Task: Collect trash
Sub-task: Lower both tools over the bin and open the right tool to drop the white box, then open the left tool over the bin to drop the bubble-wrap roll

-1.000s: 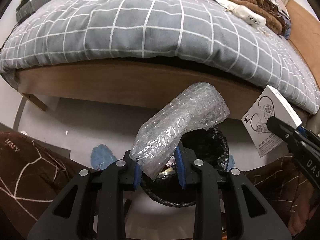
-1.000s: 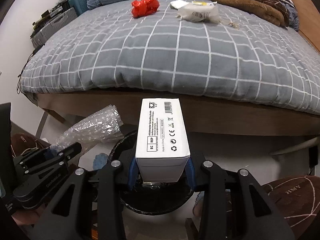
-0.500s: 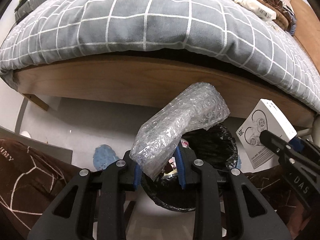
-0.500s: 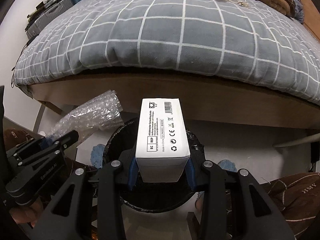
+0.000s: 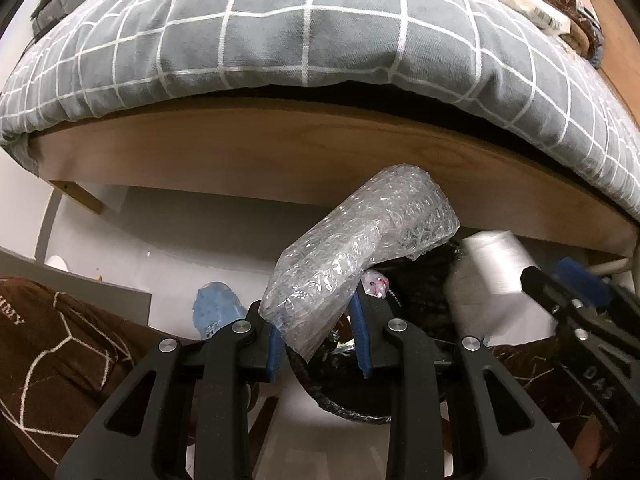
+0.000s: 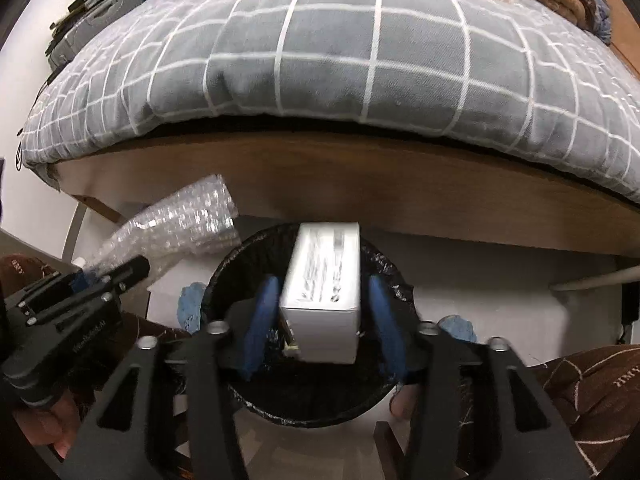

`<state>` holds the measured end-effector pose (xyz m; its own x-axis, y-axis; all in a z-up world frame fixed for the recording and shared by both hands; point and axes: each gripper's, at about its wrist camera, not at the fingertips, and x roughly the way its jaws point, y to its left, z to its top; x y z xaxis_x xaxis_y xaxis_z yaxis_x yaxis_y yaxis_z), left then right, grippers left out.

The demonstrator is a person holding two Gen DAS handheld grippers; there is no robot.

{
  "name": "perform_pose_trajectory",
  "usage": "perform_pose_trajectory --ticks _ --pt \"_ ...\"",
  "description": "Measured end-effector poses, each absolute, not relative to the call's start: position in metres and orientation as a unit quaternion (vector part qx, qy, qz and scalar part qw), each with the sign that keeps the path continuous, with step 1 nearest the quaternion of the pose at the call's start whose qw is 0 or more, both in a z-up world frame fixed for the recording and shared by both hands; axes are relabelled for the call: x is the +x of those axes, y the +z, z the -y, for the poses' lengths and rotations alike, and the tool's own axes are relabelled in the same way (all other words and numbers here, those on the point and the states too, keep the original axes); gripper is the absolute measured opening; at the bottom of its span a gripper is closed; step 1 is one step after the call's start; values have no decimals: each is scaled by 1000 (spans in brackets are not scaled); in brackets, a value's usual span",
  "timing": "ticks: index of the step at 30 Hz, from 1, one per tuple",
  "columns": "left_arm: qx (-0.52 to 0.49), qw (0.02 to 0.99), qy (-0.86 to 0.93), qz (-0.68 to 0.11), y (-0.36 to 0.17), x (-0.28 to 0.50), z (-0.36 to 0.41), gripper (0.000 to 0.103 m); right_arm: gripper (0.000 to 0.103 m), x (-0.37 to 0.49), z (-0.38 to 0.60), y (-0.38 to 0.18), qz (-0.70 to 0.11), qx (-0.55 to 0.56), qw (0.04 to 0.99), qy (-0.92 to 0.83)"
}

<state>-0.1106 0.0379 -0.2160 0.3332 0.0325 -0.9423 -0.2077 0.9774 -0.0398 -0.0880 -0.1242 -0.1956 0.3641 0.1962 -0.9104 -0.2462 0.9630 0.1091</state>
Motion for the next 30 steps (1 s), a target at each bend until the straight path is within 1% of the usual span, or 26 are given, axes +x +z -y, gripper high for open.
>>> perform_pose_trajectory --ticks 1,2,3,4,6,9,13,18,30 --pt "-76 812 72 -574 -216 -110 -37 28 64 -88 126 -195 -546 -21 827 132" --pt "-75 812 70 -574 -216 -110 -35 28 64 -87 128 -195 -546 -21 827 131" --pt "-73 813 69 -574 -216 -109 -34 28 68 -86 129 -194 -546 -21 828 128" --pt "-71 814 67 -573 -216 -108 -32 28 73 -84 131 -193 -544 -22 829 124" --pt "-70 814 64 -573 -214 -108 -32 28 78 -82 139 -188 -539 -20 834 116" --pt "-68 814 58 -574 -214 -107 -29 28 80 -79 145 -185 -535 -23 838 103" --pt "-60 817 51 -571 -211 -106 -25 28 87 -77 154 -180 -528 -22 844 87" --pt "-58 818 30 -571 -210 -107 -16 28 90 -76 169 -181 -528 -24 846 66" --pt "-36 815 -6 -578 -215 -101 19 28 91 -79 201 -191 -536 -14 844 25"
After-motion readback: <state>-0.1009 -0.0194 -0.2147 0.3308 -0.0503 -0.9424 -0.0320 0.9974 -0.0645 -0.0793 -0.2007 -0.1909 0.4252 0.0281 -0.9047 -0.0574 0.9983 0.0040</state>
